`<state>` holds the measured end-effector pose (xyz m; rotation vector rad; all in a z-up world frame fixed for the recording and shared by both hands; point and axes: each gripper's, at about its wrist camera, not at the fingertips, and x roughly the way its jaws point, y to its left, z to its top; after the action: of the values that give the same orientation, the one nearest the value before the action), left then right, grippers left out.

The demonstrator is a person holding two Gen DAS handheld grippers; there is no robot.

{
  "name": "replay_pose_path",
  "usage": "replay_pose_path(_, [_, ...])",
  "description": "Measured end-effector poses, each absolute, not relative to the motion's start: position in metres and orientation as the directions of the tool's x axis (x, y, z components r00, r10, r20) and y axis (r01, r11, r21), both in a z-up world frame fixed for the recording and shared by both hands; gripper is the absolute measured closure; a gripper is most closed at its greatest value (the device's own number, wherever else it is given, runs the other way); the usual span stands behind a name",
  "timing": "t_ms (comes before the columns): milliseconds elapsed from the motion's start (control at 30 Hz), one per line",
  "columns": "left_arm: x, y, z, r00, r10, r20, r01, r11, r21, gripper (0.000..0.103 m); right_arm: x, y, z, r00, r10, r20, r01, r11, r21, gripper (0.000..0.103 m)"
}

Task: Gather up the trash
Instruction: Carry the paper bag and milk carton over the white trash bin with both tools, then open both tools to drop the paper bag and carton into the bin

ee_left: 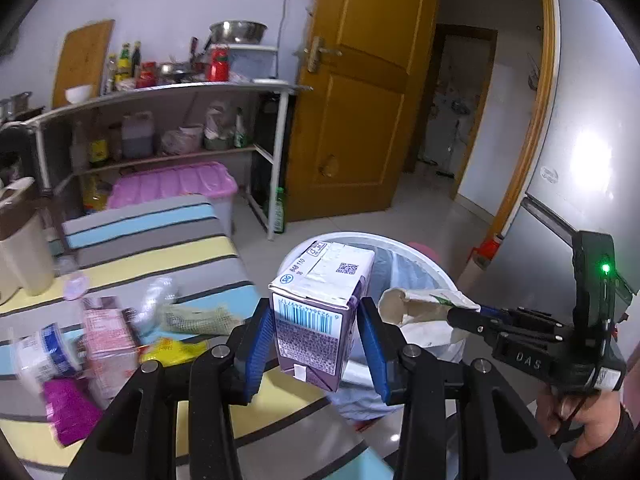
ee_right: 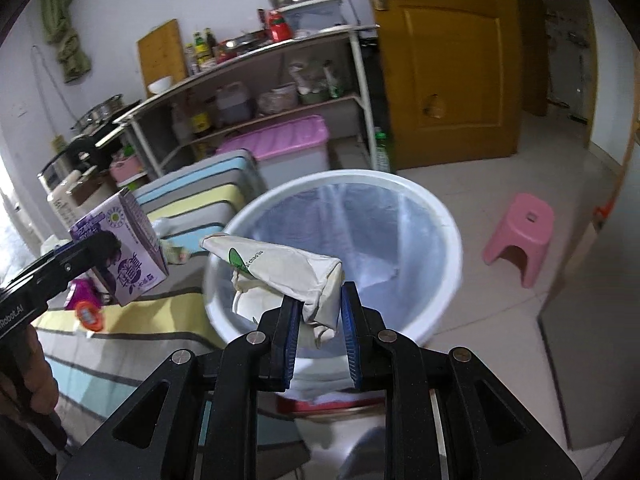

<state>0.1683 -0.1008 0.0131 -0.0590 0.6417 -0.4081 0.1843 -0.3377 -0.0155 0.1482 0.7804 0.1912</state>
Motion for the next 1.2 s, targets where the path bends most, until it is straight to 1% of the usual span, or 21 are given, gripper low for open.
replay_pose_path(233, [0.199,-0.130,-0.004,0.676,-0.410,-0.612,0.382,0.905,-0.184,0.060,0.192,-0.353,-0.025,0.679,0.167,-0.715,-0.057,0.983,0.176,0.081])
replay_pose_path(433, [0.214,-0.142,-0.021,0.637,-0.423,-0.645,0.403,0.896,-0.190,0.059,0.200,-0.354,-0.029,0.663,0.152,-0.733,-0.046,0.986,0.162,0.081])
replay_pose_path(500, [0.216,-0.144,-0.024,0.631,-0.425,-0.649,0.406,0.894,-0.191,0.059,0.202,-0.354,-0.030,0.659,0.152,-0.737,-0.049,0.986,0.160,0.080])
replay_pose_path(533, [0.217,-0.145,-0.026,0.626,-0.429,-0.652,0.409,0.892,-0.194,0.059,0.202,-0.354,-0.030,0.659,0.150,-0.737,-0.049,0.986,0.157,0.078])
replay_pose_path(567, [0.218,-0.145,-0.026,0.623,-0.433,-0.652,0.412,0.890,-0.197,0.059,0.202,-0.354,-0.030,0.661,0.150,-0.735,-0.050,0.986,0.157,0.072])
replay_pose_path(633, [0.218,-0.146,-0.026,0.620,-0.435,-0.653,0.414,0.888,-0.198,0.059,0.202,-0.352,-0.030,0.663,0.153,-0.733,-0.052,0.986,0.158,0.066])
replay_pose_path(933, [0.208,-0.135,-0.021,0.621,-0.460,-0.635,0.411,0.881,-0.235,0.058,0.192,-0.349,-0.022,0.686,0.167,-0.708,-0.067,0.984,0.166,0.066])
replay_pose_path(1200, [0.181,-0.114,-0.012,0.666,-0.433,-0.608,0.374,0.898,-0.229,0.058,0.172,-0.331,-0.010,0.705,0.222,-0.674,-0.134,0.974,0.181,0.066])
